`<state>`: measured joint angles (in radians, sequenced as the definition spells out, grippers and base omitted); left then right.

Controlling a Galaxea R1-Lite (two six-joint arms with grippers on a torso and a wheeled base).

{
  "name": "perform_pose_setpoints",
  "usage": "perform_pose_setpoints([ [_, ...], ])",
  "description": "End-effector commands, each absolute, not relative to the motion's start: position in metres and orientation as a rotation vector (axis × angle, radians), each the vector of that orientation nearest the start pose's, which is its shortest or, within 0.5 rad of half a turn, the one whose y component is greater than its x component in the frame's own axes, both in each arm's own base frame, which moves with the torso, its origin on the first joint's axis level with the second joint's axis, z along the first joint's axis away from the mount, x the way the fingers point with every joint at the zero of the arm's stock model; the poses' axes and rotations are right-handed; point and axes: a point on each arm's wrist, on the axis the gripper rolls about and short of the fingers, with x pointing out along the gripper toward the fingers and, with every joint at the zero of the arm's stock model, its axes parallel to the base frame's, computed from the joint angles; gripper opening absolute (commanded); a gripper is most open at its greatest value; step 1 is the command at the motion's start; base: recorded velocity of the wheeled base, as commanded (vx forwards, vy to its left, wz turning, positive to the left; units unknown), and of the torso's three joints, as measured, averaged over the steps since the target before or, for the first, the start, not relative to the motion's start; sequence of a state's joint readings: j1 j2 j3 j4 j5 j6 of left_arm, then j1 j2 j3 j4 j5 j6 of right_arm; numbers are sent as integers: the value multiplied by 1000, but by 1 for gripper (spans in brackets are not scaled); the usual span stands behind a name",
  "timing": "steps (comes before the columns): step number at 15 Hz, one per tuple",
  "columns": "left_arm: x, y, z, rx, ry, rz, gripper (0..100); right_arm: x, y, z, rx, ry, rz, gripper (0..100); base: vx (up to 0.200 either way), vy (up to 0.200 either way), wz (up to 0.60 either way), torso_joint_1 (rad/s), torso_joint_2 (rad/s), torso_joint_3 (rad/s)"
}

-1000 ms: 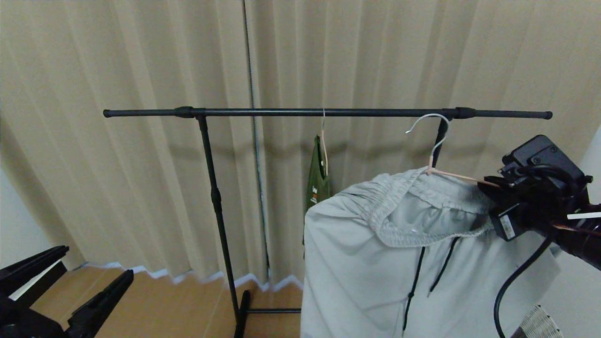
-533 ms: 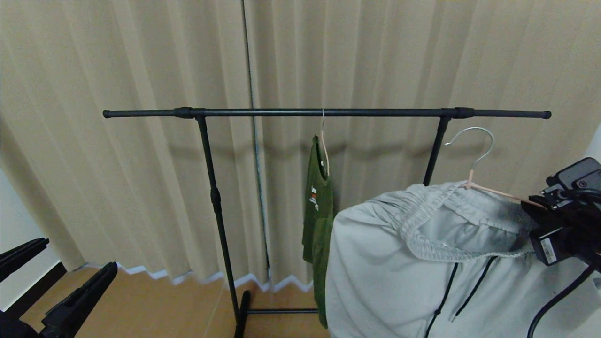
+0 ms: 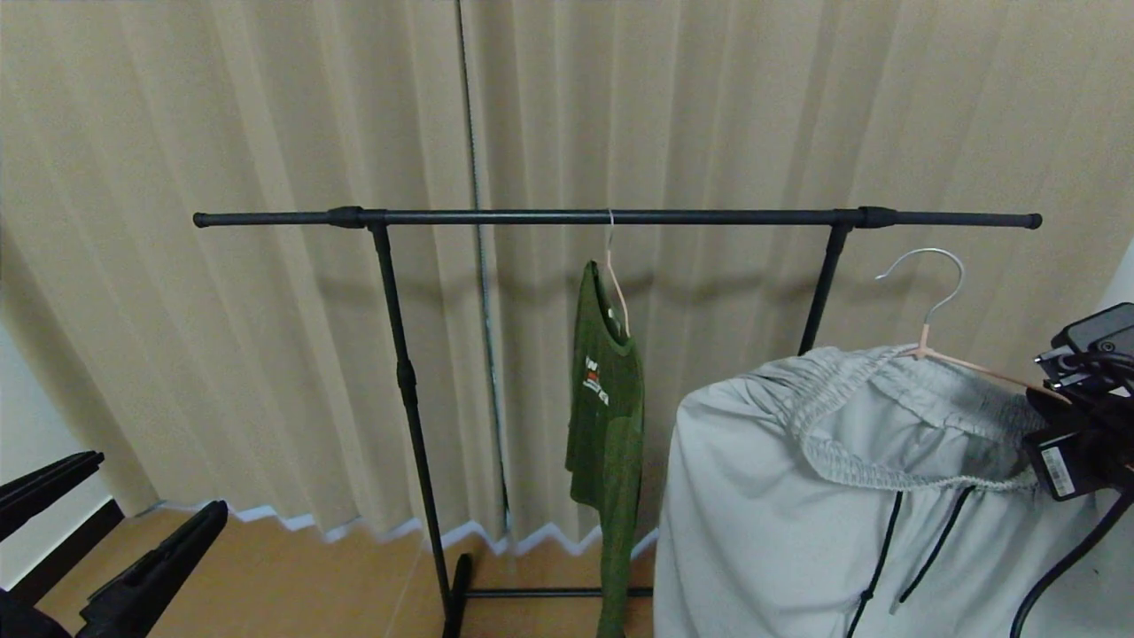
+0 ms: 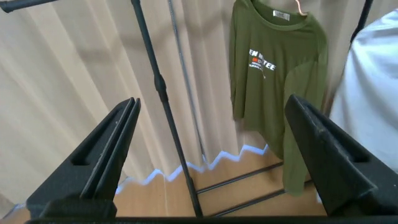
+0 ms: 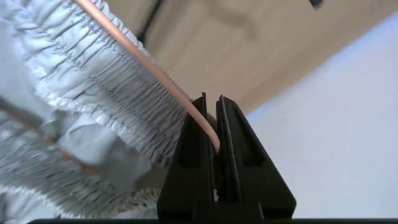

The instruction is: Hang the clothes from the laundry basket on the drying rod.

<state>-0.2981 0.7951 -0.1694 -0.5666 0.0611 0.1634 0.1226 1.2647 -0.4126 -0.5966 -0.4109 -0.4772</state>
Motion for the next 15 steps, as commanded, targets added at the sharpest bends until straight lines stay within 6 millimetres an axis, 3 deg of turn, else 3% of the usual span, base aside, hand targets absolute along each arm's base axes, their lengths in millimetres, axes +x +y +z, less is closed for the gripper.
perform_pose_setpoints([
  [1,78,-22,165,177,58,-234,100,182,12,175,-544,335,-239,0,200,0,0,2,-2,2],
  [9,78,-22,164,178,64,-236,100,183,12,177,-542,326,-242,0,200,0,0,8,1,3],
  [12,77,-22,164,179,60,-234,100,207,15,179,-542,339,-240,0,200,0,0,4,-1,-1],
  [15,77,-22,163,183,64,-235,100,232,11,181,-539,357,-271,0,0,0,0,0,0,0],
])
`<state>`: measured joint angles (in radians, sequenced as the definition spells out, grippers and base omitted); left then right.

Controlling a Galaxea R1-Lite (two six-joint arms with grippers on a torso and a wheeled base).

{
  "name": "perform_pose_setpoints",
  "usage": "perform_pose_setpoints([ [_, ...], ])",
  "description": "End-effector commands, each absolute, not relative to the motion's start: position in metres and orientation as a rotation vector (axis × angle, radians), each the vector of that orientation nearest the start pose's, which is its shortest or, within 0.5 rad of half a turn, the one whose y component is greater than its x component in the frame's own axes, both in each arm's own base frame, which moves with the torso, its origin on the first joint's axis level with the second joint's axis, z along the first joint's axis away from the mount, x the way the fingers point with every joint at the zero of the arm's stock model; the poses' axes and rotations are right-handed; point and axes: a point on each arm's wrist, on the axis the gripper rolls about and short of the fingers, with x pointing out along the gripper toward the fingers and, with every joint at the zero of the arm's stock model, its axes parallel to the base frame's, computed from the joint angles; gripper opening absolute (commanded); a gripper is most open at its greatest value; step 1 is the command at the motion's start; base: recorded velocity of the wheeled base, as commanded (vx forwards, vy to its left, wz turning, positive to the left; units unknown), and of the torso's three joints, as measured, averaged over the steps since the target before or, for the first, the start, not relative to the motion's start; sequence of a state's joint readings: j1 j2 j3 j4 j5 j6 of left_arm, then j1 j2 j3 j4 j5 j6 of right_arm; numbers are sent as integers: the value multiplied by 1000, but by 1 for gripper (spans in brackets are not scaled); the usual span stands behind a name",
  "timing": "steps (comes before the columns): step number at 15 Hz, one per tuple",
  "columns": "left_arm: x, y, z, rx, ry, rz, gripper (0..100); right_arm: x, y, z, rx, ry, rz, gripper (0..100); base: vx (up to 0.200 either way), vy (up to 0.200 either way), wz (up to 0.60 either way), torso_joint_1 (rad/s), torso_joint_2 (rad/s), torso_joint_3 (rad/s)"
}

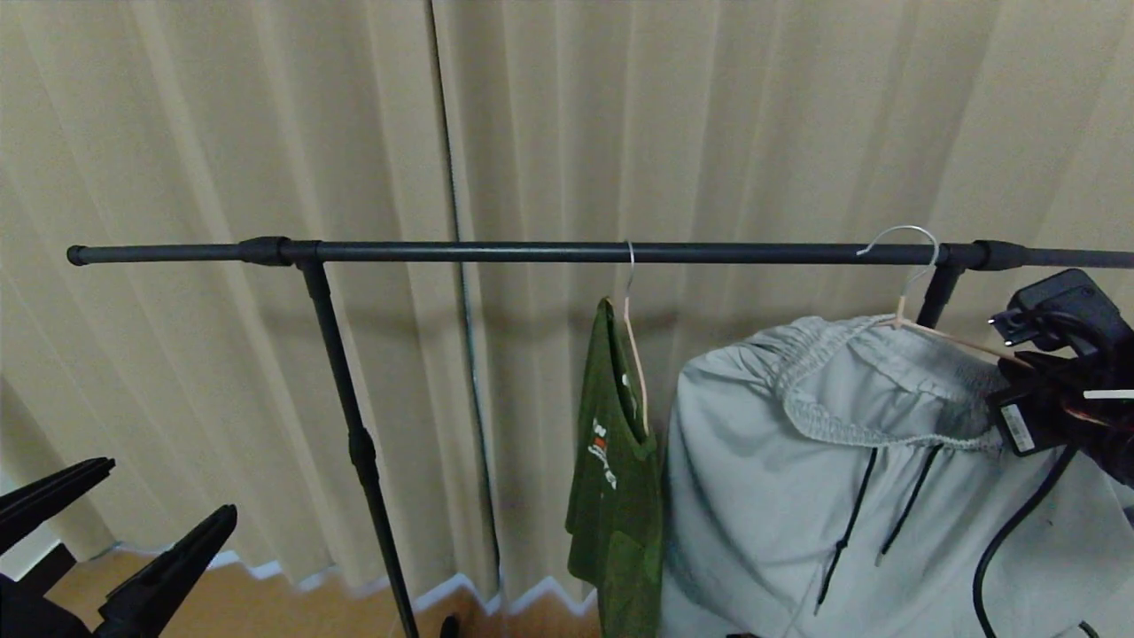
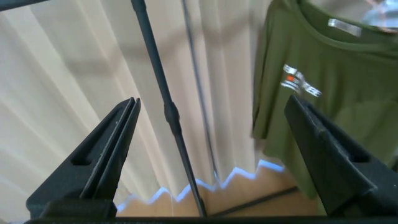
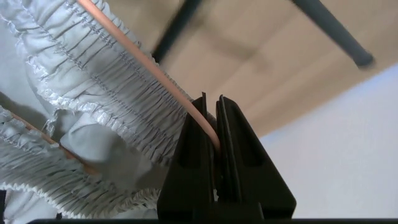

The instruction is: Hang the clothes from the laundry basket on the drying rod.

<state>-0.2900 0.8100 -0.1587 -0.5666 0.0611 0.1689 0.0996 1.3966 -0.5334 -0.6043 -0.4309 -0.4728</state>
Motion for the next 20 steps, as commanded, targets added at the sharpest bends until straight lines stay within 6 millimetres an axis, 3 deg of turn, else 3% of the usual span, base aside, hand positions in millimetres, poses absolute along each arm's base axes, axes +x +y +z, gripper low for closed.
perform_pose_setpoints([
  [1,77,-22,162,183,67,-235,100,242,11,180,-542,368,-292,0,0,0,0,0,0,0],
  [8,78,-22,161,185,77,-238,100,284,15,166,-564,427,-363,0,0,0,0,0,0,0],
  [16,79,-22,162,181,75,-234,100,279,45,163,-576,383,-275,0,0,0,0,0,0,0],
  [20,84,-16,160,184,105,-152,100,268,44,166,-572,372,-269,0,0,0,0,0,0,0],
])
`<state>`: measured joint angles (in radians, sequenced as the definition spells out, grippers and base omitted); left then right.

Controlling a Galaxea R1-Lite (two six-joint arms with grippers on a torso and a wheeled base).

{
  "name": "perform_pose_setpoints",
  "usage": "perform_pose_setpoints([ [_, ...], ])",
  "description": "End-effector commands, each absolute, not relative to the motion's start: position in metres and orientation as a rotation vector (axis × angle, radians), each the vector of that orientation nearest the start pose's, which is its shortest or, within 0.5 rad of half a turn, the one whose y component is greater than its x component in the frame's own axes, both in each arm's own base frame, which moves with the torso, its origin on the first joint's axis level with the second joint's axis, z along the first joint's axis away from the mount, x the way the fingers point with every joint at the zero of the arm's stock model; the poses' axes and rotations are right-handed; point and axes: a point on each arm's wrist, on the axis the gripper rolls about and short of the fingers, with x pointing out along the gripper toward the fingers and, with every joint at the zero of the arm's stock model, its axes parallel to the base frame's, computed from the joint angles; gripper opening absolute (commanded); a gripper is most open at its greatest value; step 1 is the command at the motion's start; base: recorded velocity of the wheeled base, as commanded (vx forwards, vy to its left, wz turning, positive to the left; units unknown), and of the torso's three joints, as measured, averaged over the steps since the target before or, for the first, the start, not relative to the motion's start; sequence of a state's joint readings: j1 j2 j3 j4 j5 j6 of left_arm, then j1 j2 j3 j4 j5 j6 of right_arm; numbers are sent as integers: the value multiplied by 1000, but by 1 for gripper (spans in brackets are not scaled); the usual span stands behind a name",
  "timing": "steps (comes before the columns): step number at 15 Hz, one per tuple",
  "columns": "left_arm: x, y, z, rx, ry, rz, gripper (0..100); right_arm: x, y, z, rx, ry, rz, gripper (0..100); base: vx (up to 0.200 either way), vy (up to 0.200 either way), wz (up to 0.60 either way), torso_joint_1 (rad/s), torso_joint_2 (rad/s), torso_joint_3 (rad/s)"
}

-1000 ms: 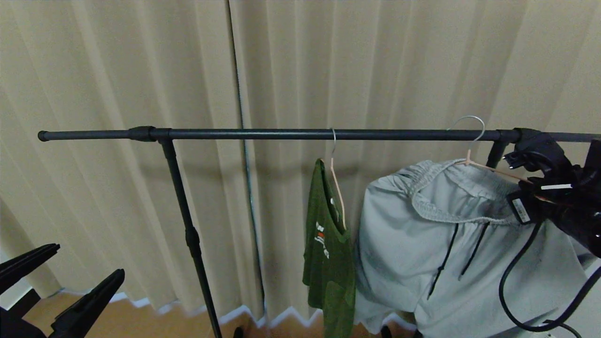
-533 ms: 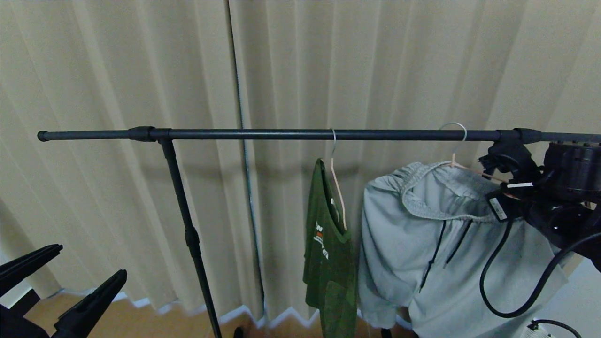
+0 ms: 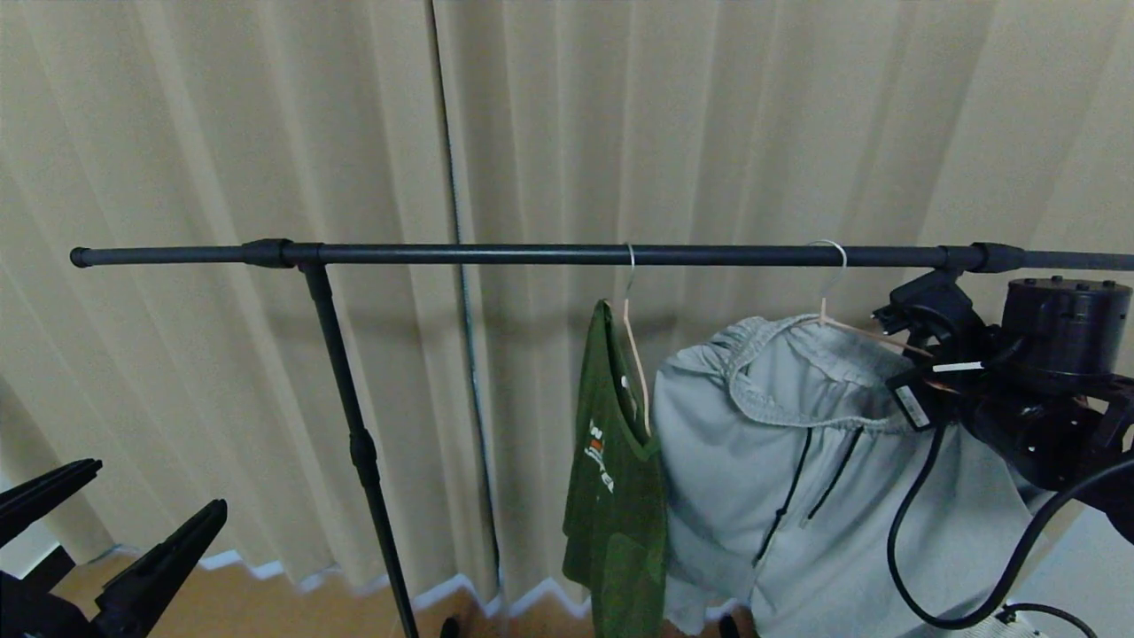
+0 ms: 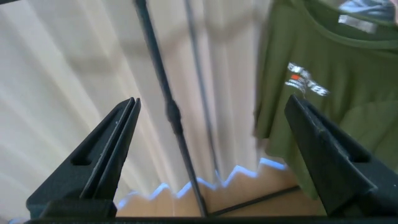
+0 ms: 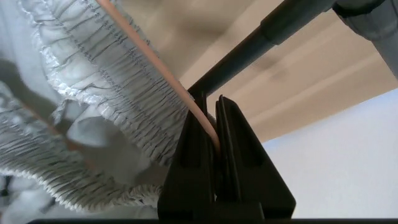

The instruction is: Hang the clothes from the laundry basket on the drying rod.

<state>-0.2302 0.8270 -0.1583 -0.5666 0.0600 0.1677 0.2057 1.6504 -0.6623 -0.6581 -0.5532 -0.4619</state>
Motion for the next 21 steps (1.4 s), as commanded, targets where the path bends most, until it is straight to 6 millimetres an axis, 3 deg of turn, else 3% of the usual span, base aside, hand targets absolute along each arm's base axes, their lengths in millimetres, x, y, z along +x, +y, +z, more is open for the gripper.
perform_pose_setpoints([
  [1,85,-16,160,184,110,-146,100,264,44,166,-572,370,-263,100,0,0,0,0,0,0],
  [5,85,-16,159,190,111,-147,100,261,57,169,-475,309,-163,100,0,0,0,0,0,0],
  [14,85,-16,160,192,111,-147,100,243,59,151,-387,124,101,100,0,0,0,0,0,0],
  [18,83,-15,158,183,104,-146,100,224,57,143,-298,25,156,100,0,0,0,0,0,0],
  [21,68,-12,159,142,36,-138,100,208,53,142,-274,-89,183,100,0,0,0,0,0,0],
])
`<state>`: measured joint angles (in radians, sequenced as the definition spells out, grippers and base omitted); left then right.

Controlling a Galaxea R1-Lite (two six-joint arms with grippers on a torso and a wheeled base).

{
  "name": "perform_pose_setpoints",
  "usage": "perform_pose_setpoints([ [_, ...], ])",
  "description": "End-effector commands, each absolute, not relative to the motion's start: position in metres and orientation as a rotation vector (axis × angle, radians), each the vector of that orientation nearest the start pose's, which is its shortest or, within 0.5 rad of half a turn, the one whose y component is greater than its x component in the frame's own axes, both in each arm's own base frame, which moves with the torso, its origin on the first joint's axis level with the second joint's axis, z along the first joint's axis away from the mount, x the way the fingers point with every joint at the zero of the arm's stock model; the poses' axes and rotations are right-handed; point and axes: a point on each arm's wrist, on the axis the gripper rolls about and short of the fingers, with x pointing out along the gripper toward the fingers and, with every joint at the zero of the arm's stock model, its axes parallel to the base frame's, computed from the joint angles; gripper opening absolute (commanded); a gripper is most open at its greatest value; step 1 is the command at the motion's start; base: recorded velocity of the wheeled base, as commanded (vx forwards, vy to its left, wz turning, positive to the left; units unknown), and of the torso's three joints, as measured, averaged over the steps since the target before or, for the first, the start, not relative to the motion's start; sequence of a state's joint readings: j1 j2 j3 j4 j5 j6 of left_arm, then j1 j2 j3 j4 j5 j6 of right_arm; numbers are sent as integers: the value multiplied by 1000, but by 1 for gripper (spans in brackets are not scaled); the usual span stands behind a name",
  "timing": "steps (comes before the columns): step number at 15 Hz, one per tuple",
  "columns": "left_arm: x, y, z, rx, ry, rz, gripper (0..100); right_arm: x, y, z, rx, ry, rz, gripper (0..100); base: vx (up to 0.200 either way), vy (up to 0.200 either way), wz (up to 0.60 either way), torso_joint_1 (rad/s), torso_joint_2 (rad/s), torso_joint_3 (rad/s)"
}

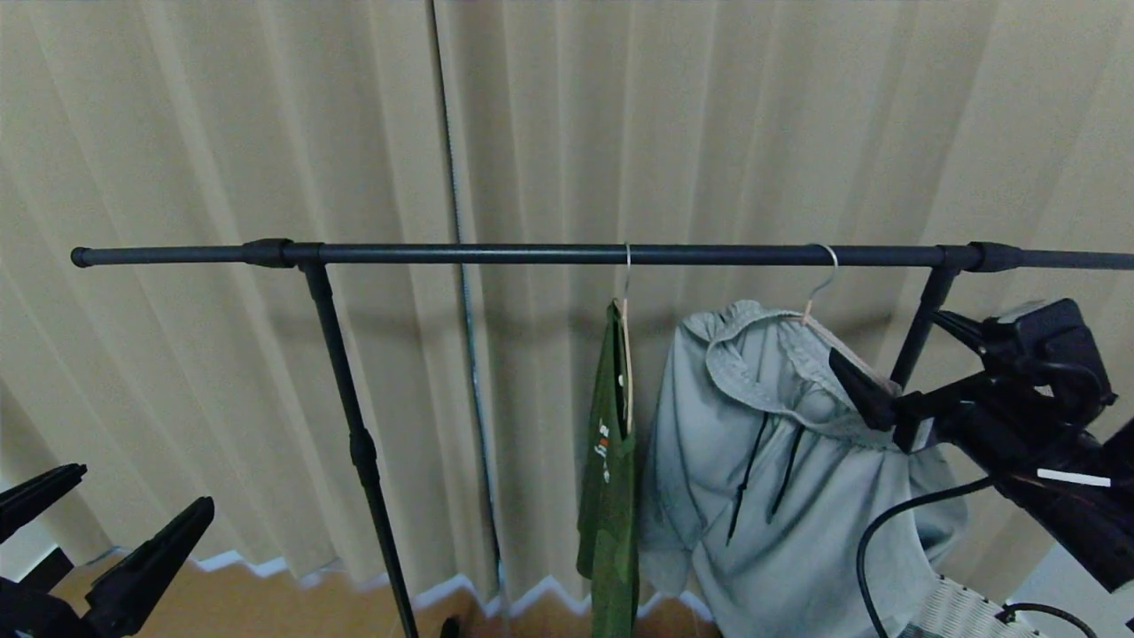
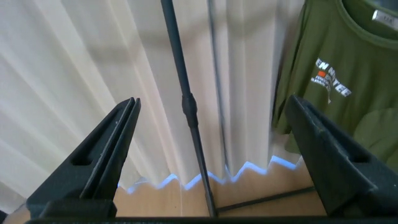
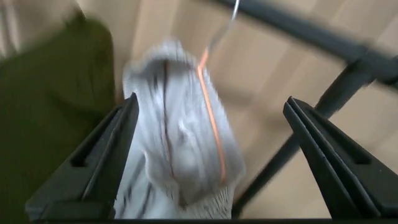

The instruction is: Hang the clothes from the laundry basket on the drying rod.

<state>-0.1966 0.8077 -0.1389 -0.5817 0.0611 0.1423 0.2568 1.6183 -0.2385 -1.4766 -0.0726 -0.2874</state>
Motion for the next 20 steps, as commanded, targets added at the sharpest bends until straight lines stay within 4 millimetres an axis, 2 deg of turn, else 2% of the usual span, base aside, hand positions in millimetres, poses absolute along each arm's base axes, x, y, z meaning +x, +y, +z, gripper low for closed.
perform_pose_setpoints([
  [1,61,-11,158,137,9,-131,100,199,51,140,-270,-107,180,100,0,0,0,0,0,0],
  [2,53,-9,155,134,-16,-120,100,185,47,138,-272,-95,181,100,0,0,0,0,0,0],
  [5,32,-2,144,136,-60,-53,100,144,37,159,-231,-229,183,100,0,0,0,0,0,0],
  [6,31,-2,144,136,-62,-51,100,144,37,159,-231,-233,182,100,0,0,0,0,0,0],
  [7,21,0,132,134,-23,19,100,133,33,168,-227,-284,168,100,0,0,0,0,0,0],
  [13,-14,1,105,132,-48,65,100,97,24,182,-302,-319,150,100,0,0,0,0,0,0],
  [14,-21,2,97,132,-33,61,100,86,21,184,-311,-286,159,100,0,0,0,0,0,0],
  [16,-25,1,87,133,2,60,100,76,19,181,-326,-184,189,100,0,0,0,0,0,0],
  [18,-26,1,84,100,9,58,100,61,15,168,-348,-22,222,100,0,0,0,0,0,0],
  [20,-25,1,83,54,11,60,100,52,13,161,-357,30,229,100,0,0,0,0,0,0],
])
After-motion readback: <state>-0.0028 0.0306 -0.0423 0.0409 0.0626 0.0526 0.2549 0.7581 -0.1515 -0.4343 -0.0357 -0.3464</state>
